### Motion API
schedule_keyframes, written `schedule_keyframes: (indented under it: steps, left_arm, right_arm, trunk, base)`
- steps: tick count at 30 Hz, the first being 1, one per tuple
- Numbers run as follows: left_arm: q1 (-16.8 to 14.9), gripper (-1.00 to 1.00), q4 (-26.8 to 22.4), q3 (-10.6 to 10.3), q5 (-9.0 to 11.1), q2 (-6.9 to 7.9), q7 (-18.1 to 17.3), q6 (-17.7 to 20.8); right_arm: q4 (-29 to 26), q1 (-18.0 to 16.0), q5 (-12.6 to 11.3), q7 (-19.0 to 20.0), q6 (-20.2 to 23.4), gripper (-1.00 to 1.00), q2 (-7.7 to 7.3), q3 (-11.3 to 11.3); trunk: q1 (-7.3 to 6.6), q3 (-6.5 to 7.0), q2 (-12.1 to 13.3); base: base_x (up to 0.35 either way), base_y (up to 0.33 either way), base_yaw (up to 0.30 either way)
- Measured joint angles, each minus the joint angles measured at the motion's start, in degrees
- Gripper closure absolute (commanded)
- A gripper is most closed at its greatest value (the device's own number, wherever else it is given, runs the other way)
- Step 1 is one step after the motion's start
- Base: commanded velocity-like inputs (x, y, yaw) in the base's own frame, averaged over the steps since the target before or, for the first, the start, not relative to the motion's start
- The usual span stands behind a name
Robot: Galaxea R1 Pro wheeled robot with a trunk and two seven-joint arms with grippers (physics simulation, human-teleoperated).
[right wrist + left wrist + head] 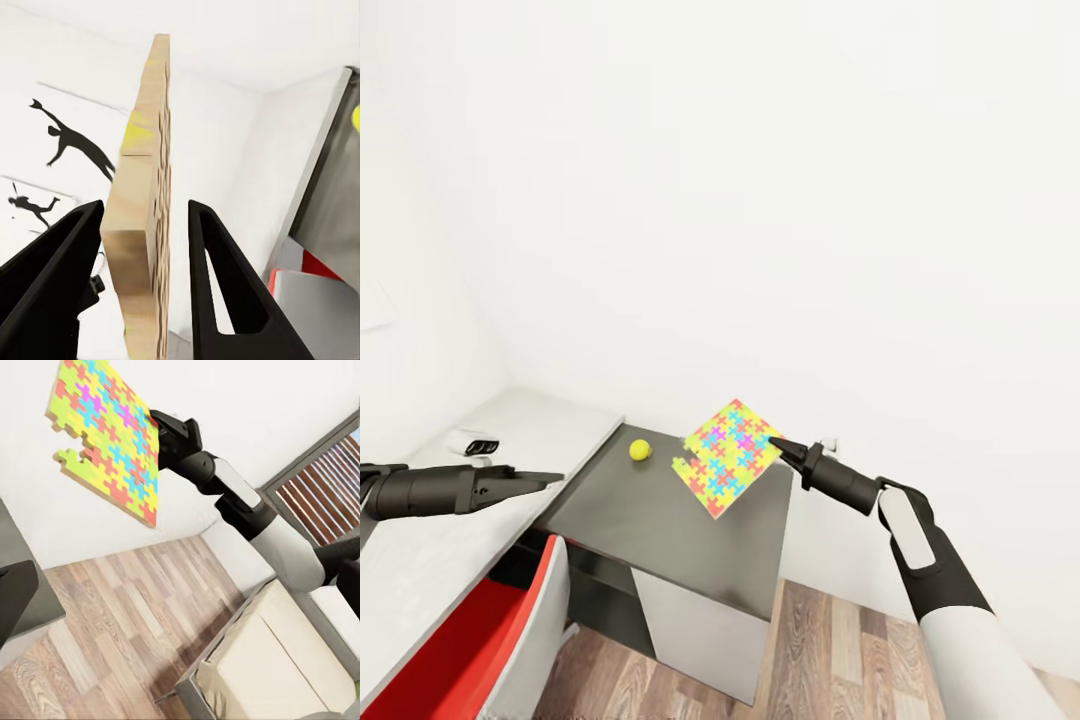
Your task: Put all the toys in the child's room - the three board games (two on the bed and one on the table), the two jigsaw puzzles on the table, and the tennis ball on the table - inside the toy box on the table in the child's room.
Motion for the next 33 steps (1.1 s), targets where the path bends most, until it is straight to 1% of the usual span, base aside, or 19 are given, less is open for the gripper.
schedule_keyframes:
  steps: [7,12,15,19,23,28,33]
  left_arm:
    - [-0.48,-1.00,0.02,0.18,0.09,0.23,0.00,0.03]
    - [-0.57,-1.00,0.08,0.39,0.11,0.39,-0.01,0.03]
    - [-0.58,-1.00,0.09,0.47,0.12,0.45,-0.01,0.03]
    - [-0.58,-1.00,0.10,0.52,0.16,0.54,-0.01,0.03]
    - [-0.58,-1.00,0.10,0.89,0.31,1.16,-0.01,0.03]
    - [-0.59,-1.00,0.09,1.11,0.79,1.39,0.00,0.03]
    - [-0.59,-1.00,0.09,1.20,0.98,1.89,-0.01,0.03]
  right_arm:
    - [0.55,-0.16,-0.15,-0.91,-0.36,1.00,0.43,0.14]
    - [0.67,-0.36,-0.44,-2.82,-0.43,1.00,1.74,0.34]
    - [0.68,-0.82,-0.62,-3.60,-0.45,1.00,2.03,0.41]
    - [0.68,-1.08,-0.61,-3.87,-0.51,1.00,2.63,0.50]
    - [0.69,-1.23,-0.31,-4.01,-0.53,1.00,3.80,0.57]
    - [0.69,-1.31,-0.21,-4.11,-0.58,1.00,4.22,0.62]
    - [0.69,-1.36,-0.03,-4.96,-0.58,1.00,5.01,0.66]
  trunk:
    - [0.00,0.00,0.00]
    - [0.02,0.00,0.00]
    - [0.03,0.01,0.01]
    - [0.01,0.00,0.00]
    - [0.00,0.00,0.00]
    - [0.02,0.00,0.01]
    - [0.00,0.00,0.00]
  base:
    - [0.000,0.000,0.285]
    - [-0.108,0.008,0.287]
    - [-0.250,0.062,0.287]
    - [-0.122,0.034,0.287]
    - [-0.045,0.011,0.287]
    - [-0.123,0.084,0.287]
    - [-0.100,0.089,0.287]
